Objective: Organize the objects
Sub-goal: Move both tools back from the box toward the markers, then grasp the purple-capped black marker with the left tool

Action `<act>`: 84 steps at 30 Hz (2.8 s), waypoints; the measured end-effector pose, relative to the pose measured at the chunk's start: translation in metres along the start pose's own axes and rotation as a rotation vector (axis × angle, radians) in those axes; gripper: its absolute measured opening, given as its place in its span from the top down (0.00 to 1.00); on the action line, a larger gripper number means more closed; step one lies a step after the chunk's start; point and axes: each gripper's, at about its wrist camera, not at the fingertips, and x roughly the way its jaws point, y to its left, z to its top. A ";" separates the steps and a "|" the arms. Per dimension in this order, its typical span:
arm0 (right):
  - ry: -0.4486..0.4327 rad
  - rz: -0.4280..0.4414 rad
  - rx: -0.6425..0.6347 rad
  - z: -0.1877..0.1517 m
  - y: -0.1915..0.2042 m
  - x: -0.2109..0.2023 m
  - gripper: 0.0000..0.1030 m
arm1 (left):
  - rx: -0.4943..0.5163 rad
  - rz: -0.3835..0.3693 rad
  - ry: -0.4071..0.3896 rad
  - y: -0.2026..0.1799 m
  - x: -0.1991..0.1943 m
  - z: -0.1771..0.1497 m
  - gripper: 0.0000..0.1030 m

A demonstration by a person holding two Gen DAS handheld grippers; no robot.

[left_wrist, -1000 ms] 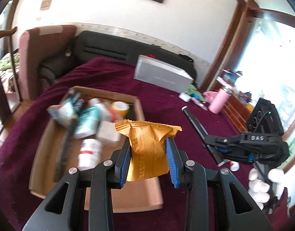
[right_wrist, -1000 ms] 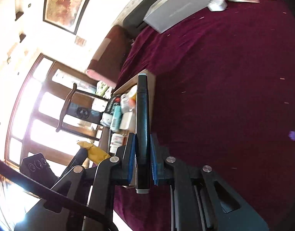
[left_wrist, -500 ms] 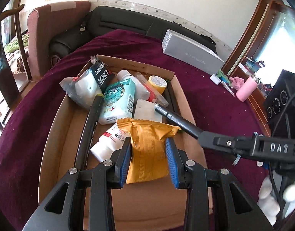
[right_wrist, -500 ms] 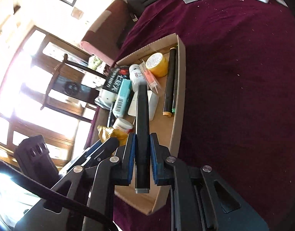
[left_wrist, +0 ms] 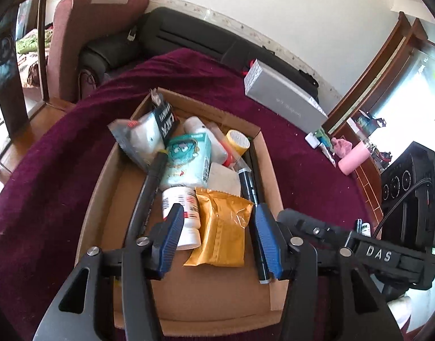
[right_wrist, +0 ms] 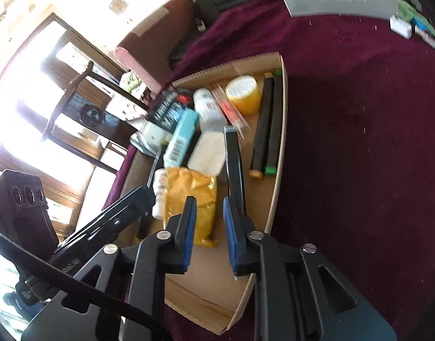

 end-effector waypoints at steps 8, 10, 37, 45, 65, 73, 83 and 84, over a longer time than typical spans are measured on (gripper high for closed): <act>-0.150 -0.017 -0.040 -0.007 0.005 -0.042 0.65 | -0.003 -0.020 -0.059 -0.014 -0.028 -0.008 0.52; -0.186 -0.016 -0.035 -0.010 0.002 -0.054 0.64 | 0.014 -0.026 -0.073 -0.023 -0.035 -0.011 0.52; -0.767 -0.526 0.509 -0.095 -0.282 -0.298 0.09 | 0.521 -0.167 0.265 -0.283 0.085 -0.081 0.50; -0.740 -0.456 0.533 -0.104 -0.294 -0.297 0.09 | 0.588 -0.125 0.297 -0.340 0.148 -0.090 0.50; -0.690 -0.460 0.523 -0.100 -0.303 -0.284 0.09 | 0.810 -0.047 0.300 -0.373 0.237 -0.098 0.39; -0.653 -0.486 0.528 -0.098 -0.306 -0.279 0.09 | 0.881 0.046 0.260 -0.347 0.212 -0.097 0.89; -0.607 -0.504 0.538 -0.097 -0.310 -0.273 0.09 | 0.671 0.108 0.284 -0.249 0.163 -0.079 0.86; -0.602 -0.511 0.541 -0.097 -0.311 -0.272 0.09 | 0.684 0.128 0.275 -0.253 0.165 -0.080 0.82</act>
